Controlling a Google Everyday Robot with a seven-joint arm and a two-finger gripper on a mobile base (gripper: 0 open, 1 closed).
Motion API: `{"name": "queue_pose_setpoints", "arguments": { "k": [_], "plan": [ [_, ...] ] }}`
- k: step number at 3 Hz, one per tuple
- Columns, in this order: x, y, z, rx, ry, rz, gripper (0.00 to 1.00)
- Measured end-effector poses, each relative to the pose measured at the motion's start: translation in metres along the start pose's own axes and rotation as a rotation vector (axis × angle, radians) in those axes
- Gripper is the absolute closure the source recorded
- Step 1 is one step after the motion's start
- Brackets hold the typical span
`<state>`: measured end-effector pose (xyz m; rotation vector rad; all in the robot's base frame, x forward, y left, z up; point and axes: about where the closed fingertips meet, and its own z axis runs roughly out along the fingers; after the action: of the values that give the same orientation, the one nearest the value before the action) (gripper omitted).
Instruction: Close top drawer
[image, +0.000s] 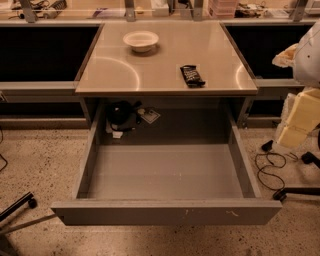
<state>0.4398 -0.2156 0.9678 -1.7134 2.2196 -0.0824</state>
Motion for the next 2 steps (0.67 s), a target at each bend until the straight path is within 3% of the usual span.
{"name": "queue_pose_setpoints", "arguments": {
  "k": [2],
  "plan": [
    [-0.001, 0.030, 0.073, -0.160, -0.104, -0.023, 0.00]
  ]
}}
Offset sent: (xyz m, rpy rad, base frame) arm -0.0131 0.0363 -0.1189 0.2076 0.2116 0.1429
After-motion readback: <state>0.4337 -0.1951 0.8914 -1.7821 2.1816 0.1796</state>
